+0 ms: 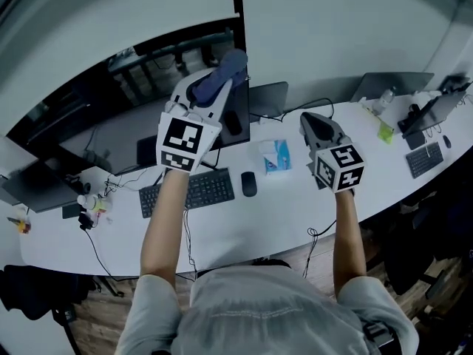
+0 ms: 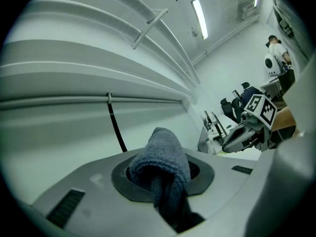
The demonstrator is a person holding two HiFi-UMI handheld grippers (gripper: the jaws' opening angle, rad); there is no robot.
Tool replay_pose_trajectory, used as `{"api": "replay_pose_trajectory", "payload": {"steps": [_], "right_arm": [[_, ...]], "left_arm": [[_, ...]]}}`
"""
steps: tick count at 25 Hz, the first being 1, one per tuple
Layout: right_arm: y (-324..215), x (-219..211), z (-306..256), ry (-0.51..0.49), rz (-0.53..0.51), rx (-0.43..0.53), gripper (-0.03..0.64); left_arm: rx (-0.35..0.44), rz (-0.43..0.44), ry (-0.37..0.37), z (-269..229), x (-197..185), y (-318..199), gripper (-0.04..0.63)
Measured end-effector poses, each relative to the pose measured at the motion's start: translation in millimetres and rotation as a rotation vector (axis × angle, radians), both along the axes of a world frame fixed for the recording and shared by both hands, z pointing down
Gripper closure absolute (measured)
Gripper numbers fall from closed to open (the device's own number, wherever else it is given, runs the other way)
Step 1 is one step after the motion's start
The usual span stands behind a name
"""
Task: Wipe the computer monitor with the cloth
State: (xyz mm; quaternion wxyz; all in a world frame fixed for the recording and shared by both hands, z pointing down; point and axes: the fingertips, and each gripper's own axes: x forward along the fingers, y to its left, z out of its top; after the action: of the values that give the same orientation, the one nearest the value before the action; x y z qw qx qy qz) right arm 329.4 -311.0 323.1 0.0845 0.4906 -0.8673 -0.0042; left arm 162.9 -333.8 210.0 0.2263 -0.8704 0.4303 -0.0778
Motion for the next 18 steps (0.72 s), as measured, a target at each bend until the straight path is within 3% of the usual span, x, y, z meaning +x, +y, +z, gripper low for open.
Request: {"api": "replay_pose_trajectory", "payload": {"steps": [4,9,18], "right_arm": [[-13.1,8.0,7.2,0.002,-0.025,-0.006,0.463],[-25.1,11.0,18.5,0.041,-0.045,-0.02,0.463],[-18.0,-7.3,24.0,0.114,-0.142,0.001,0.449]], "left_arm": [[-0.022,-0.065,-0.059,3.4,25.8,-29.6,0.511],[-0.167,-0.157,-0.157,40.0,35.6,-57.5,0.511],[-0.192,-0.247,-0.104,46.8,8.4,-62.4,0.511]]}}
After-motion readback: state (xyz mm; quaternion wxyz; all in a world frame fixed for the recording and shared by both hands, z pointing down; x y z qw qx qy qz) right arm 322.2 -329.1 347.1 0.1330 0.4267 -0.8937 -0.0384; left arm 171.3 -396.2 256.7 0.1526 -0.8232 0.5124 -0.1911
